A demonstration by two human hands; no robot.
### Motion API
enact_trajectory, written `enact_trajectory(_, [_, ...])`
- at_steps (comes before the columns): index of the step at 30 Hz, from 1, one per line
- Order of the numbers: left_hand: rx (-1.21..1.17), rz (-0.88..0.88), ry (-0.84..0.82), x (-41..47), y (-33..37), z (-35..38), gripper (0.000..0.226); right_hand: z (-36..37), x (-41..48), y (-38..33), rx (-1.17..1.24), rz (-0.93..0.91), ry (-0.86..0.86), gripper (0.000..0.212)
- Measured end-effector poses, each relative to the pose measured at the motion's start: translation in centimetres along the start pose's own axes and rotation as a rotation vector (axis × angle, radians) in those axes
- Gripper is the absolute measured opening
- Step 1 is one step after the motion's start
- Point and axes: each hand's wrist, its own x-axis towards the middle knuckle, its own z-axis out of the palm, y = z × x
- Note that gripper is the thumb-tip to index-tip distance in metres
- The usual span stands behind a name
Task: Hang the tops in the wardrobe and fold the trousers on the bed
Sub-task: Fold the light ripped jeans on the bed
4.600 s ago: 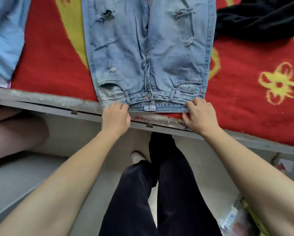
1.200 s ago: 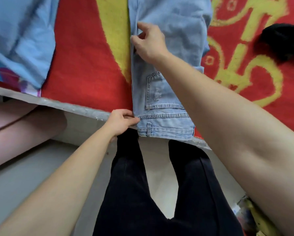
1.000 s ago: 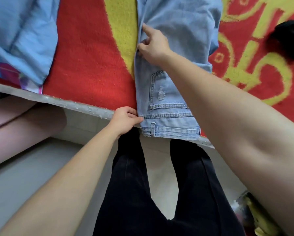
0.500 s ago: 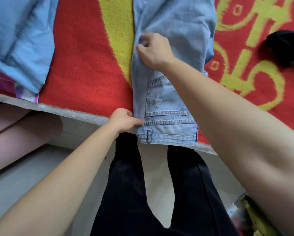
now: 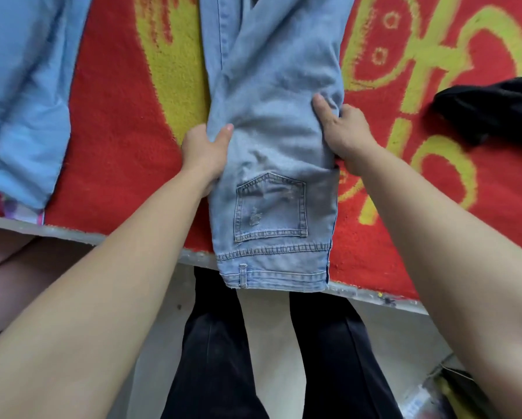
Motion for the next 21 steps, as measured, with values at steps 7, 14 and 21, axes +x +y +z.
enact_trajectory(7, [0.261, -0.037, -0.035, -3.4, -2.5, -0.7, 0.028, 0.2, -1.7, 3.4, -0.295, -0.017, -0.008, 0.055])
enact_trajectory(14, [0.398, -0.004, 0.083, -1.6, 5.3, -1.3, 0.054, -4.2, -0.1, -2.9, -0.257, 0.01, -0.048, 0.067])
enact_trajectory(21, [0.592, 0.476, 0.055, 2.8, 12.1, 2.0, 0.047, -6.4, 6.5, -9.4, 0.19, -0.017, 0.057, 0.051])
